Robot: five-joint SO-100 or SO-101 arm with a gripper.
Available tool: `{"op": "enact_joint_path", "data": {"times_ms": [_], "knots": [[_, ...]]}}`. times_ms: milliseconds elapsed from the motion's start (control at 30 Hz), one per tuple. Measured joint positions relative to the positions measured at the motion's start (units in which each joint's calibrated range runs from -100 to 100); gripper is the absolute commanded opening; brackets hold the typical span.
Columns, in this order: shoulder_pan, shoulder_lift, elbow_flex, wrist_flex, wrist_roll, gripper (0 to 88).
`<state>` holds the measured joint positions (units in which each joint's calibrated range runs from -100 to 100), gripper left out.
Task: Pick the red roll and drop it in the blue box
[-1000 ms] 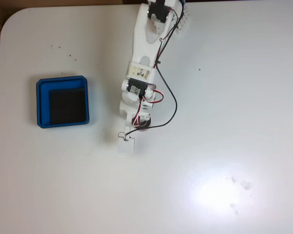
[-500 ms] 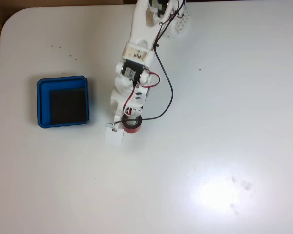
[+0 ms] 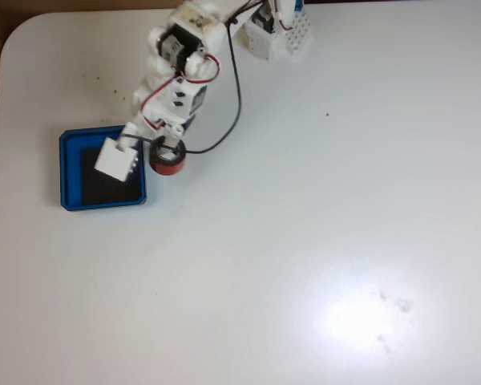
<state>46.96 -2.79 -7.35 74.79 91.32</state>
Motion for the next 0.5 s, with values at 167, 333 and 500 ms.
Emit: {"op": "enact_joint_path", "data": {"times_ms": [167,333,500], "knots": [[1.4,3.6,-4.4,0.0,0.0,0.9],[4.8,10.8,-9.5,-4.9,0.1,0.9],[9.0,18.5,-13.2,-13.9,0.1,0.9]]}}
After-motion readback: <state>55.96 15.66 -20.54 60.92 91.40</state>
